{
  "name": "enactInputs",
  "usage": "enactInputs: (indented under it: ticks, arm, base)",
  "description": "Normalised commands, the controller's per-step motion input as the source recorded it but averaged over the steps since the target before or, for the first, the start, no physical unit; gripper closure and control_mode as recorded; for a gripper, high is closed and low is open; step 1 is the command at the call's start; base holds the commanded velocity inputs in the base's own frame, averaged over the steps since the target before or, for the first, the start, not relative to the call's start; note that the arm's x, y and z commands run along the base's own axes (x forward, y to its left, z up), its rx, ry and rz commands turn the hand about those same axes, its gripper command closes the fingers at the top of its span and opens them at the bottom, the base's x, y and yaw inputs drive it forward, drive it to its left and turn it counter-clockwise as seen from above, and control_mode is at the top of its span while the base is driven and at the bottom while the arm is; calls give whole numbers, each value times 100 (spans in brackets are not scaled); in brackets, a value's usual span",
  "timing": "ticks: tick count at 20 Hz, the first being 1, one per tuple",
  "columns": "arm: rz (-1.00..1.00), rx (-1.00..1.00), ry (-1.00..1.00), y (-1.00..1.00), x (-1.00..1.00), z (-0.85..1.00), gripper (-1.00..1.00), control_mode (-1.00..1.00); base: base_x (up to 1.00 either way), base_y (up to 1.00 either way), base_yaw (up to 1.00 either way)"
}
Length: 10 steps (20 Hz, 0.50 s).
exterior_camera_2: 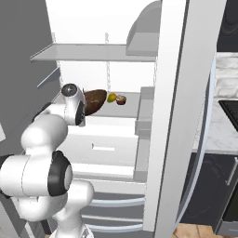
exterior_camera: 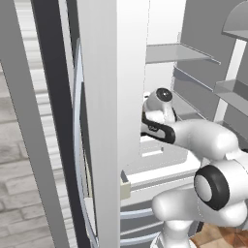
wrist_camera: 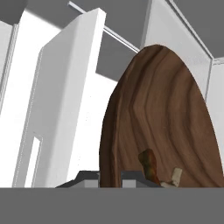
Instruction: Pick the chicken drumstick and garlic from their plates and place them in the bowl. Then put the bowl in the fridge.
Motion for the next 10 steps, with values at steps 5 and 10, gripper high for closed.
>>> enactInputs:
  ticks: [5,10]
  arm:
    - [4,0,0,0,33,-13,100,-100]
    - [1,0,0,0,35,-13,100,-100]
  base:
    - [0,0,0]
    - [0,0,0]
